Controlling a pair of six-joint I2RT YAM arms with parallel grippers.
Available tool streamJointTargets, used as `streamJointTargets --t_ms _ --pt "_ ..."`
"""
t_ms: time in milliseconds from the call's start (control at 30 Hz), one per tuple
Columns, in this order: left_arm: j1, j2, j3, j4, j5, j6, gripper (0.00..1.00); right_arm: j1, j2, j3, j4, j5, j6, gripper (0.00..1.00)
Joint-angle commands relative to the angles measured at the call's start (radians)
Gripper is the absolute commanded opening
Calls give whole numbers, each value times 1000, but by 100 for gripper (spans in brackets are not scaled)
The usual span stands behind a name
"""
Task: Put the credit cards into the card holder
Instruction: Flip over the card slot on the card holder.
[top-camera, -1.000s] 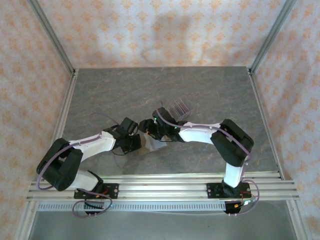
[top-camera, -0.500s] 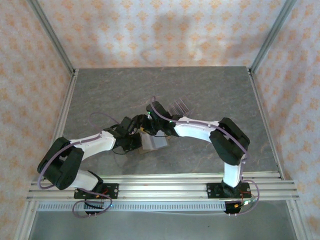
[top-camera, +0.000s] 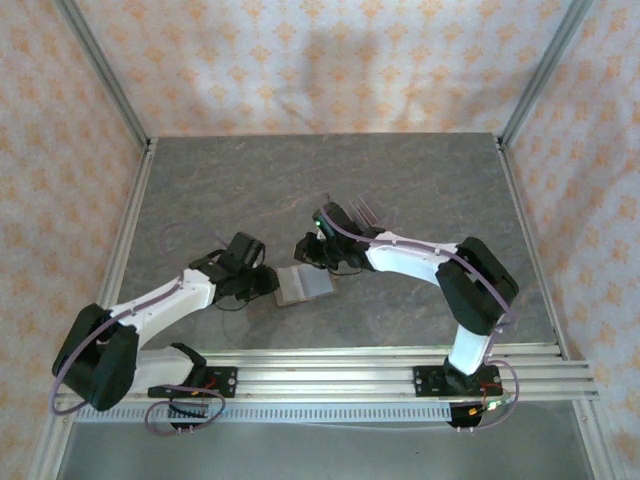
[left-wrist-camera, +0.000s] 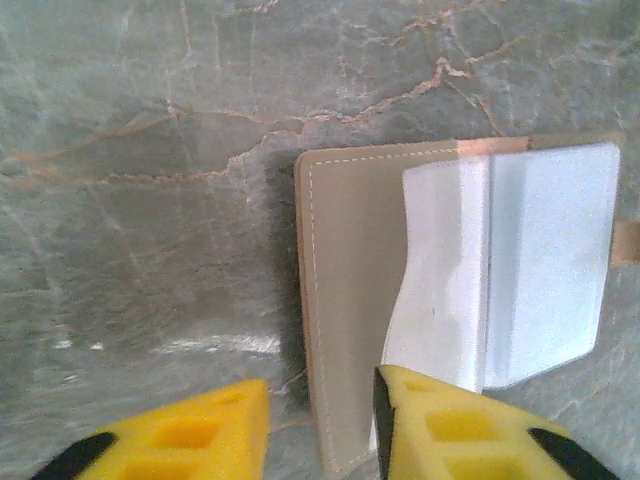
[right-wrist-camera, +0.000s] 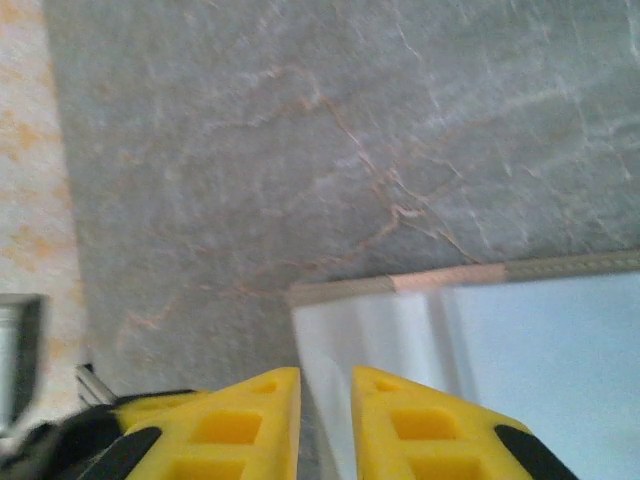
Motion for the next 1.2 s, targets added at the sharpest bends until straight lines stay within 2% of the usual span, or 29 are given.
streamJointTargets --t_ms 0,167,333,500,600,733,833,900,1033,1167 --pt "6 -22 20 -73 -16 30 46 20 34 -7 -39 50 -52 19" --pt "-4 42 83 -71 10 70 61 35 51 -11 -93 129 -94 19" --pt "-14 160 154 -52 1 93 63 33 68 -37 -125 196 -105 18" --pt "-25 281 204 -22 -17 103 53 2 60 -119 -66 203 -77 18" --pt "-42 324 228 -12 -23 109 51 -12 43 -146 -65 232 -63 18" --pt "-61 372 256 -7 -28 120 50 -19 18 -169 -47 244 -48 18" --pt "-66 392 271 -20 -42 120 42 -19 -5 -167 -54 253 -49 19" --pt "-67 389 264 -18 -53 120 40 -19 -33 -157 -73 267 -66 21" --pt "-67 365 235 -12 -62 130 39 -19 -83 -102 -169 304 -123 30" --pt "-67 372 229 9 -57 142 39 -20 -101 -5 -296 352 -204 43"
